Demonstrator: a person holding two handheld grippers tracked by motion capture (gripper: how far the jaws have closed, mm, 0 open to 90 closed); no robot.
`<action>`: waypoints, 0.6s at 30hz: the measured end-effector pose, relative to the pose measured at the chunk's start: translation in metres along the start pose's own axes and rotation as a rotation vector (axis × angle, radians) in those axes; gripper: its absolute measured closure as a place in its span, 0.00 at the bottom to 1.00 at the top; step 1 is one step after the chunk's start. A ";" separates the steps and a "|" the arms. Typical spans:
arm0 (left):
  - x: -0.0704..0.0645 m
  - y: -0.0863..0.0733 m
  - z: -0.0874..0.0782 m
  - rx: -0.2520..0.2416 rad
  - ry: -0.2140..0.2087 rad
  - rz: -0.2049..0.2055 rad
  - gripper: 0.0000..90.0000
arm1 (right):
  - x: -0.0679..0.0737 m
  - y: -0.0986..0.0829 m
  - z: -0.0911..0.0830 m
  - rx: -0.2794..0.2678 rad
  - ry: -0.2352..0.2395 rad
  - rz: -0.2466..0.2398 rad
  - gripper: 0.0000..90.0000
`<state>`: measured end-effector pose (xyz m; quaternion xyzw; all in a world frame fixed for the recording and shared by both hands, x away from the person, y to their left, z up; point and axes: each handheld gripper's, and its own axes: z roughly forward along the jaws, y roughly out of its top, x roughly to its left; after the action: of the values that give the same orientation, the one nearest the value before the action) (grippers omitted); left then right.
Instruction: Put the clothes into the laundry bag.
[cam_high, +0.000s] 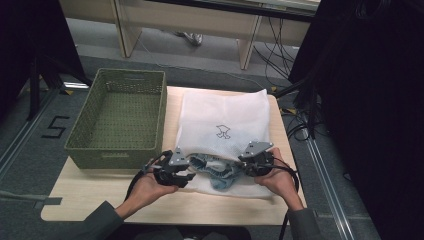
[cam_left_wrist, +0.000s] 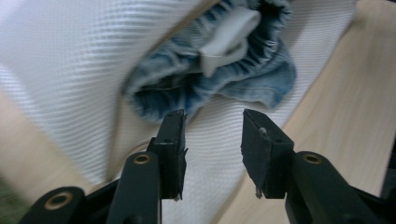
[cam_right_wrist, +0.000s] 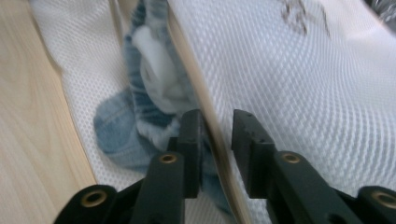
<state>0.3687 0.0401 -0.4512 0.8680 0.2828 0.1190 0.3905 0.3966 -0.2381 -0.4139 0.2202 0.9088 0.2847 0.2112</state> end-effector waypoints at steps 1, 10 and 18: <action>-0.003 0.001 0.004 0.001 -0.005 -0.006 0.62 | 0.002 0.003 -0.001 -0.008 0.003 -0.004 0.79; -0.021 0.010 0.058 0.021 -0.027 0.006 0.37 | 0.009 0.012 0.016 0.030 -0.035 -0.071 0.72; -0.034 0.023 0.097 0.053 0.121 0.096 0.15 | -0.003 0.013 0.007 -0.025 -0.009 0.013 0.96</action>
<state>0.3919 -0.0511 -0.4979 0.8818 0.2667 0.1823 0.3436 0.4063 -0.2276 -0.4100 0.2247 0.9028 0.2962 0.2160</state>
